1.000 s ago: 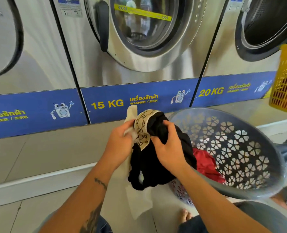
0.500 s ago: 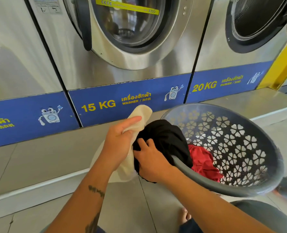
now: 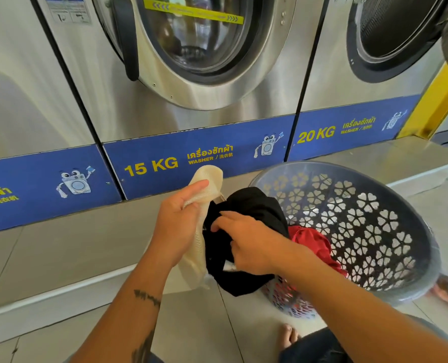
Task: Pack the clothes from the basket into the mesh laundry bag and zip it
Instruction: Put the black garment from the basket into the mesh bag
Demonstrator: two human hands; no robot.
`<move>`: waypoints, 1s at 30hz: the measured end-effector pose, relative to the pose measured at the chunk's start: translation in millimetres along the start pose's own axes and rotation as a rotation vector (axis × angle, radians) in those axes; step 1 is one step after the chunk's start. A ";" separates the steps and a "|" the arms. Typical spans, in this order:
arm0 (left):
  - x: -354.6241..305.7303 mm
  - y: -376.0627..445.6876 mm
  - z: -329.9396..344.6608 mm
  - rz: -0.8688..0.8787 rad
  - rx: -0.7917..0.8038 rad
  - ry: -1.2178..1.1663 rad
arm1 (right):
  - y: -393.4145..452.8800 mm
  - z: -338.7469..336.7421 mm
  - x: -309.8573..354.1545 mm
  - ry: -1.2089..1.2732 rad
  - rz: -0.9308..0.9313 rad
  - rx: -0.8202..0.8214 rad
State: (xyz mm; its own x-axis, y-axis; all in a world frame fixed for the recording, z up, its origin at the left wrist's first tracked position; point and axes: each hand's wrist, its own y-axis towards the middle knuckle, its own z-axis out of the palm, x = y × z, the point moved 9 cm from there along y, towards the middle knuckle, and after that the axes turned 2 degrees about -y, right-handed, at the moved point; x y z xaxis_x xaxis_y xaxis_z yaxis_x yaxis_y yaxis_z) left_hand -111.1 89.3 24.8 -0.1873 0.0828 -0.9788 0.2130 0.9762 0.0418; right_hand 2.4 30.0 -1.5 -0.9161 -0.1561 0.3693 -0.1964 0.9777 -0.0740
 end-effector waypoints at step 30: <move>-27.2 19.4 28.1 0.108 -0.049 0.015 | 34.3 9.6 -41.3 -0.314 0.029 -0.082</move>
State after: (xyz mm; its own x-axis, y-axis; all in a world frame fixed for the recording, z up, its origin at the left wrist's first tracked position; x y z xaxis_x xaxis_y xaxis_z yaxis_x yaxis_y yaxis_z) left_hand -74.9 100.3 46.6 -0.1801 0.1907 -0.9650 0.1852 0.9700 0.1572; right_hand 30.1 68.6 -28.1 -0.9864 -0.1515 0.0636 -0.1518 0.9884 -0.0006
